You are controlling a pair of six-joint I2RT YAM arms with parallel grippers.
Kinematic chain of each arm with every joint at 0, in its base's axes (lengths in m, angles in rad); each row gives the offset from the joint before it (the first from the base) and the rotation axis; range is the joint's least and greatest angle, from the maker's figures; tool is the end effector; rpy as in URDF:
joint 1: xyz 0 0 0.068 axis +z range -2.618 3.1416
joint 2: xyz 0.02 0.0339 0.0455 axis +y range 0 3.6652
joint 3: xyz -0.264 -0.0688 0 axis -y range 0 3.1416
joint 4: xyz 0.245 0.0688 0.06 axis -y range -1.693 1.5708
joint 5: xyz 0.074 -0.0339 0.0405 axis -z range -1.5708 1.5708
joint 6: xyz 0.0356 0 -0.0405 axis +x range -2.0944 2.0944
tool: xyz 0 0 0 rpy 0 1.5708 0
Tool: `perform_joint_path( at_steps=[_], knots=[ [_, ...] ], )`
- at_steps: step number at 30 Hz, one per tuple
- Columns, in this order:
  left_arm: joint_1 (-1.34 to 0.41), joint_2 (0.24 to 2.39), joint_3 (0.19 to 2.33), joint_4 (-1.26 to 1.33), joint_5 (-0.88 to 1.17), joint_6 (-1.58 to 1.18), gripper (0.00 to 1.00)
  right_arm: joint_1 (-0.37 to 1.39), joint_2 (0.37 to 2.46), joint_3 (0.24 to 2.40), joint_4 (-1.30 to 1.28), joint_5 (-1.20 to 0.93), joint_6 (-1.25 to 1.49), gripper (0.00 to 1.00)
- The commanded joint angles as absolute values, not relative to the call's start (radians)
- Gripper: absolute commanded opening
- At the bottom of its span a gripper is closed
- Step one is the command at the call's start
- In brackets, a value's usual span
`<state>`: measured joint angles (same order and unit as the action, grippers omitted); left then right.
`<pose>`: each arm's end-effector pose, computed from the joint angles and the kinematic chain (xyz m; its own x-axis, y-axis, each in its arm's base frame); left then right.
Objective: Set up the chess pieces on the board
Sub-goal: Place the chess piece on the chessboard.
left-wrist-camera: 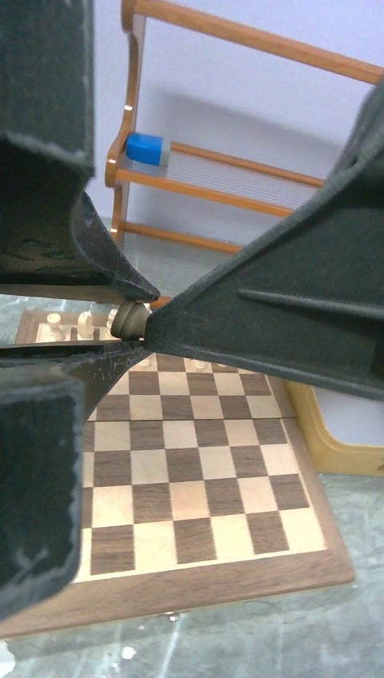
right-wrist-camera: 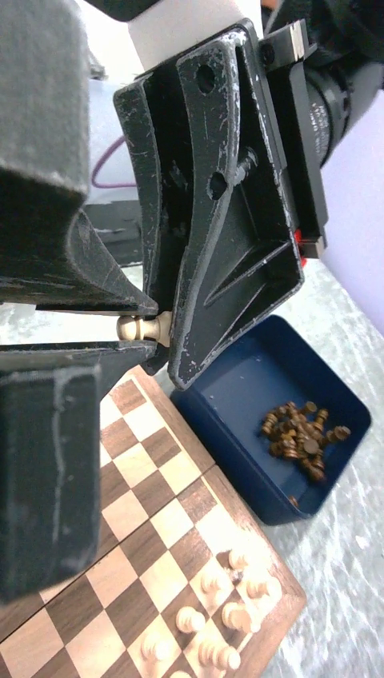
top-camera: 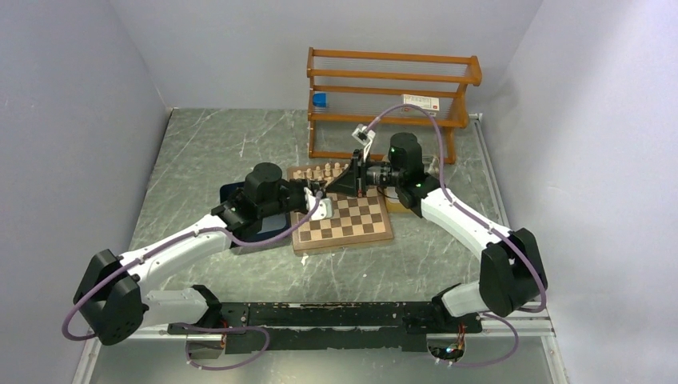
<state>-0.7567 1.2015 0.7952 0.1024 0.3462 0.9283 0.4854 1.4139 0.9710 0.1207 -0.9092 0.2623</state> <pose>0.1924 -0.1983 0.2858 0.5751 0.4927 -0.6530 0.7022 0.1122 0.7031 0.2671 0.1726 0.2931 -0.5165 -0.0923 -0.8513 -0.8435 0.2259 0.4873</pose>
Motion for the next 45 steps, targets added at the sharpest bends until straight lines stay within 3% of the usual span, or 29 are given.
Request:
perform_joint_path(
  at_steps=[1, 10, 16, 24, 31, 32, 33, 34, 45],
  knots=[
    [-0.765, 1.233, 0.834, 0.193, 0.291, 0.684, 0.05, 0.465, 1.377, 0.916, 0.407, -0.82, 0.508, 0.16],
    [-0.764, 1.255, 0.83, 0.299, 0.231, 0.417, 0.05, 0.465, 1.36, 0.833, 0.603, -0.729, 0.7, 0.16],
    [-0.765, 1.288, 0.849, 0.306, 0.247, 0.334, 0.06, 0.465, 1.358, 0.83, 0.594, -0.69, 0.708, 0.11],
    [-0.764, 1.296, 0.869, 0.234, 0.215, 0.313, 0.34, 0.466, 1.342, 0.861, 0.439, -0.601, 0.597, 0.11],
    [-0.764, 1.277, 0.832, 0.233, 0.207, 0.291, 0.44, 0.463, 1.355, 0.887, 0.354, -0.543, 0.542, 0.1],
    [-0.765, 1.274, 0.83, 0.227, 0.207, 0.288, 0.51, 0.463, 1.357, 0.892, 0.337, -0.531, 0.529, 0.1],
    [-0.764, 1.271, 0.829, 0.219, 0.21, 0.287, 0.79, 0.463, 1.36, 0.905, 0.307, -0.509, 0.511, 0.1],
    [-0.765, 1.266, 0.828, 0.208, 0.216, 0.285, 0.97, 0.463, 1.363, 0.921, 0.268, -0.481, 0.484, 0.1],
    [-0.718, 1.199, 0.84, 0.054, 0.044, 0.04, 1.0, 0.465, 1.475, 1.103, -0.07, -0.168, 0.254, 0.1]
  ],
)
